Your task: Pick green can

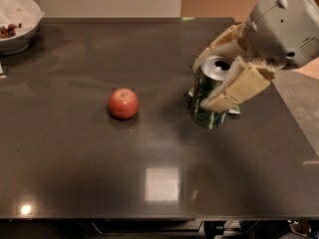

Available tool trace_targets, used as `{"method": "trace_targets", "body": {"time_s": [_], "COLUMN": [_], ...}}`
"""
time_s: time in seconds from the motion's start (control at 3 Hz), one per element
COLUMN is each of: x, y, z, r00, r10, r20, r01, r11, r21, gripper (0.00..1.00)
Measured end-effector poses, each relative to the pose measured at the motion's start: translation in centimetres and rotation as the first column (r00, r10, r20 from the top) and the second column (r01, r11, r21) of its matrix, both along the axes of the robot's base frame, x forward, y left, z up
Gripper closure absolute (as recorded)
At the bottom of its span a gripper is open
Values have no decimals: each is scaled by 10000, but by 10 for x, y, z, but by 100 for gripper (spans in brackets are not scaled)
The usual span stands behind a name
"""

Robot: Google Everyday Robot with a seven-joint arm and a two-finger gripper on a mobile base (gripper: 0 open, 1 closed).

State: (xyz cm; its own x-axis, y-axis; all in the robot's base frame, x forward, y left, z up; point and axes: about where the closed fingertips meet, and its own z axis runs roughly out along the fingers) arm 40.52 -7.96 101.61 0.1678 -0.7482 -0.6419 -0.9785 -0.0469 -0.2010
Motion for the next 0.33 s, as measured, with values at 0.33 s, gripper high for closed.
{"method": "trace_targets", "body": {"time_s": [0.33], "x": [0], "y": [0], "z": [0], "r00": [10000], "r10": [0], "r20": [0], "r01": [0], "r11": [10000], "r21": [0], "gripper": [100]}}
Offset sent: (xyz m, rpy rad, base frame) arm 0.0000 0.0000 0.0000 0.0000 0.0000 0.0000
